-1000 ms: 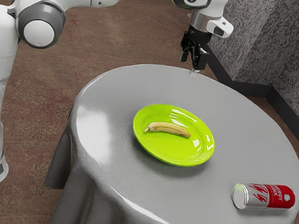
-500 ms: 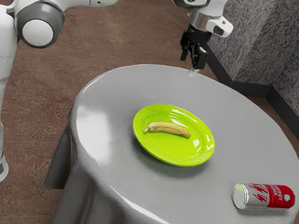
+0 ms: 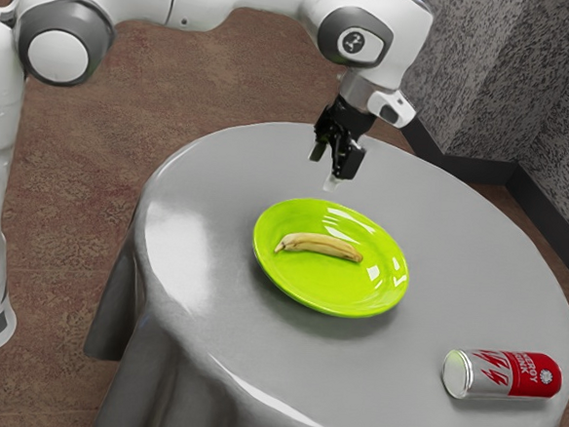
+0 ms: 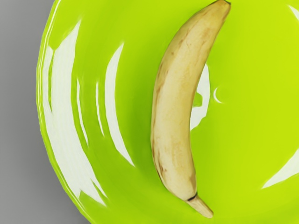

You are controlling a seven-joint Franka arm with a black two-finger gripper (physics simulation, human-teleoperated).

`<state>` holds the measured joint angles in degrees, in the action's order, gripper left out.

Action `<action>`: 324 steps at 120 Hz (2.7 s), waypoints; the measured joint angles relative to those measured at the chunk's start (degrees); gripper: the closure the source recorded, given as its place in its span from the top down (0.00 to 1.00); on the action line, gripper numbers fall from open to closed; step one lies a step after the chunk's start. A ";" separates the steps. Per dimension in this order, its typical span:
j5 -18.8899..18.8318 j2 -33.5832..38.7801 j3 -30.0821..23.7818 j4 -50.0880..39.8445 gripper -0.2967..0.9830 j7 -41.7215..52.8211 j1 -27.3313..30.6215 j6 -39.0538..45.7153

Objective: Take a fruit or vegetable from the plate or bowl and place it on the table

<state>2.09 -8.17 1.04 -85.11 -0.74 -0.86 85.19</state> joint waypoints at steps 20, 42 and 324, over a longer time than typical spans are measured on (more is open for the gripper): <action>0.70 2.31 0.14 -5.54 0.77 1.28 -0.09 4.95; -0.27 2.13 0.08 -7.53 0.77 4.62 0.06 7.63; 1.77 -2.56 -2.53 -17.13 0.77 11.17 -0.10 22.64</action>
<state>3.87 -10.74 -1.49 -102.24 10.43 -0.96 107.83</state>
